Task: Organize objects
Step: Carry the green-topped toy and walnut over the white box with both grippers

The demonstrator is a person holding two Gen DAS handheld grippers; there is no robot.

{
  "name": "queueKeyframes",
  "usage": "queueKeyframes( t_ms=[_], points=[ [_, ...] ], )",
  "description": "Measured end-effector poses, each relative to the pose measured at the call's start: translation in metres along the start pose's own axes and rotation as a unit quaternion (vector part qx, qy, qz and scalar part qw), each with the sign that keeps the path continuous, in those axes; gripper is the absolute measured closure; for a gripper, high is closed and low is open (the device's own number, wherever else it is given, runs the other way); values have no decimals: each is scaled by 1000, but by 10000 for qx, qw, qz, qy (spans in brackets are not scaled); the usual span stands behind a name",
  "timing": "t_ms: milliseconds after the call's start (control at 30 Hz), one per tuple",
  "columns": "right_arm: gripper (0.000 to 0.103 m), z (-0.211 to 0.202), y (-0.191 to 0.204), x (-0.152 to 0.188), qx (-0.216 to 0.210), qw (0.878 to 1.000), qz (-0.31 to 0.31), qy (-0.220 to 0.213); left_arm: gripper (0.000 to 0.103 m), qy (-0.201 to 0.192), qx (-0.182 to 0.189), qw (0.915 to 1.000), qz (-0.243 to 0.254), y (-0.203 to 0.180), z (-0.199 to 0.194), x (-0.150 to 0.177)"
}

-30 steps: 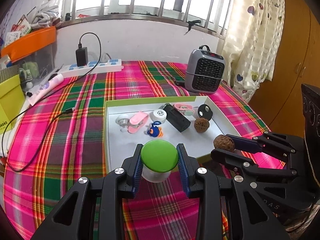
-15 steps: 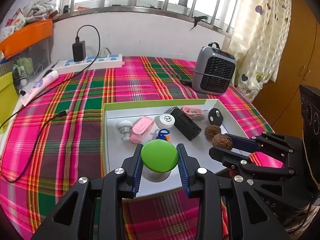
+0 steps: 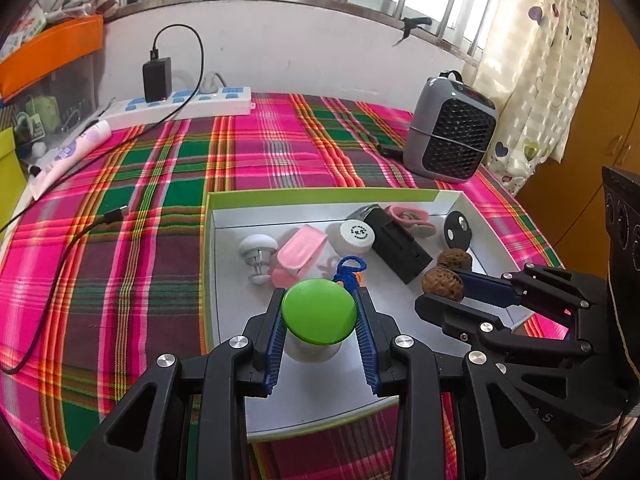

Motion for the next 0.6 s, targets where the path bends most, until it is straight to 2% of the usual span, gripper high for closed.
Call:
queueKeyframes(
  t_ms=[600],
  points=[
    [73, 15, -5, 5, 50, 9999, 38, 149, 72, 42, -73, 9998, 159, -2, 9, 1]
  ],
)
Point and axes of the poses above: each gripper's, at about its wrist camera, not at the fingertips, and z roughly the way its jaws point, y to its left, x to its underside, the point moved 8 cm from there along z, roughly the way its jaws point, and after that the axes turned 2 degrees about -y, right-handed, at the moved point
